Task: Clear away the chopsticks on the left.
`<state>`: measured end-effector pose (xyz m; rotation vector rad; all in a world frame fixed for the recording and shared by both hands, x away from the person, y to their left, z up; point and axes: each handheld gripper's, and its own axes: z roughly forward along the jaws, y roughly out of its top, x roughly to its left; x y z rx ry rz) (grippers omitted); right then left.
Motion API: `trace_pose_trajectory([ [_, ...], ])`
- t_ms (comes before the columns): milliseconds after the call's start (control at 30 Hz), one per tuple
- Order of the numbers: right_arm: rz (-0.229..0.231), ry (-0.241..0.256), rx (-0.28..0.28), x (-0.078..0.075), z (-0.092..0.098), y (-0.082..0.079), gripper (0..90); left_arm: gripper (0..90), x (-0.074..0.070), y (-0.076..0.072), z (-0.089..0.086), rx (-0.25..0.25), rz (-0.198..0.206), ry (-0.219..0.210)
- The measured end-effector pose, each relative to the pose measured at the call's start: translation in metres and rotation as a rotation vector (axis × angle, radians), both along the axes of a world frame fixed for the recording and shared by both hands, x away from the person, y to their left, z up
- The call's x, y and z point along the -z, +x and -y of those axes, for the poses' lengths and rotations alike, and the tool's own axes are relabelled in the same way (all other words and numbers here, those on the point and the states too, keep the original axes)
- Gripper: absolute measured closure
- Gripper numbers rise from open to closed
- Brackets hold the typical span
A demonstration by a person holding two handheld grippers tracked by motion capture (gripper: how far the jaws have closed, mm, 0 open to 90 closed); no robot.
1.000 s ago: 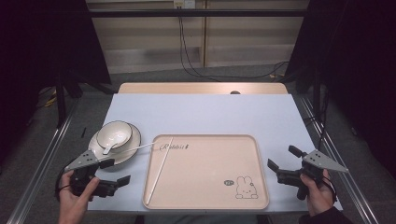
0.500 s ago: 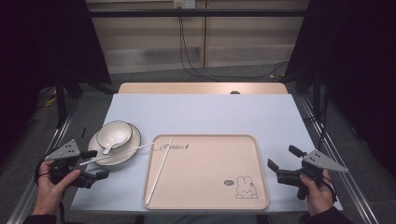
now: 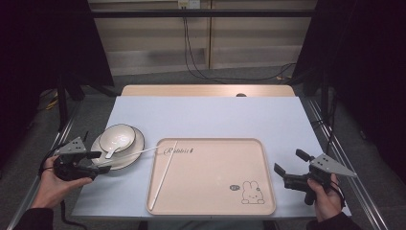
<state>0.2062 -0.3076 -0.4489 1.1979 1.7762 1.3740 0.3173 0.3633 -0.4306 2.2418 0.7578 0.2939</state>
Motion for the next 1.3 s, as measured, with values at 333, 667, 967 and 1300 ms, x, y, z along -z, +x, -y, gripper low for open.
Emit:
trace_pose_trajectory([
  [333,-0.003,0.003,0.0,0.0,0.0,0.0,1.9,63.5,0.006,0.011,0.004,0.045,-0.032,0.051],
  [667,-0.003,-0.001,-0.002,0.0,0.0,0.0,1.9,69.4,0.012,0.017,0.011,0.084,-0.061,0.105],
  [967,-0.004,0.001,-0.001,0.0,0.0,0.0,1.9,78.4,0.015,0.019,0.016,0.106,-0.087,0.116],
  [1300,-0.004,0.001,0.0,0.0,0.0,0.0,2.0,84.2,0.013,0.019,0.019,0.12,-0.11,0.109],
])
